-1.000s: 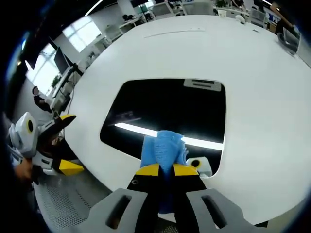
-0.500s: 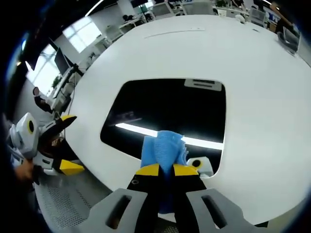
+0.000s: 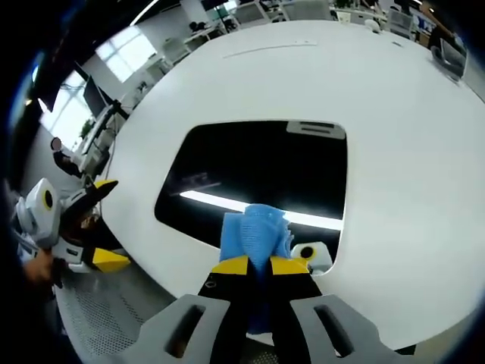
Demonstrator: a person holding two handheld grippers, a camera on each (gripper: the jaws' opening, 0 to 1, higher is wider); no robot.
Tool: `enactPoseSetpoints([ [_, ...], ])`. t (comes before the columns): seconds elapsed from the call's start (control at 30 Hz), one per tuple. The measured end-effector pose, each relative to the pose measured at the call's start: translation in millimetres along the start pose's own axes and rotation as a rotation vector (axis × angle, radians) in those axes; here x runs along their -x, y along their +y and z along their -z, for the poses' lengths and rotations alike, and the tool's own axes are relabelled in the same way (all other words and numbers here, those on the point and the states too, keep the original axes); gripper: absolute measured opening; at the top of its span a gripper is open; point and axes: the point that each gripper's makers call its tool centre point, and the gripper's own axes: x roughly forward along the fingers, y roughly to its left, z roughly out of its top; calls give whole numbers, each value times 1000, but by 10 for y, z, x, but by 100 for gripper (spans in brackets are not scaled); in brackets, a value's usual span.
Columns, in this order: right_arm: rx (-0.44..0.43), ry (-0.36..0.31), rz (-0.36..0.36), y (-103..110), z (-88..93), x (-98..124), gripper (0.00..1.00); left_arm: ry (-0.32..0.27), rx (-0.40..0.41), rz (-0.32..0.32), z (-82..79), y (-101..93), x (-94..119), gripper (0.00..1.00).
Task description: Wipe the mirror surface with the cleaning cloth until all visible marks leave the cleaned area.
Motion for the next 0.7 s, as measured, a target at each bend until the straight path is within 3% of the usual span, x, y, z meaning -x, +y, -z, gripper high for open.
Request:
enactPoseSetpoints([
  [0.7,6,8,15,-155,22,56,2,0,-4,-5,-3,5,-2,99],
])
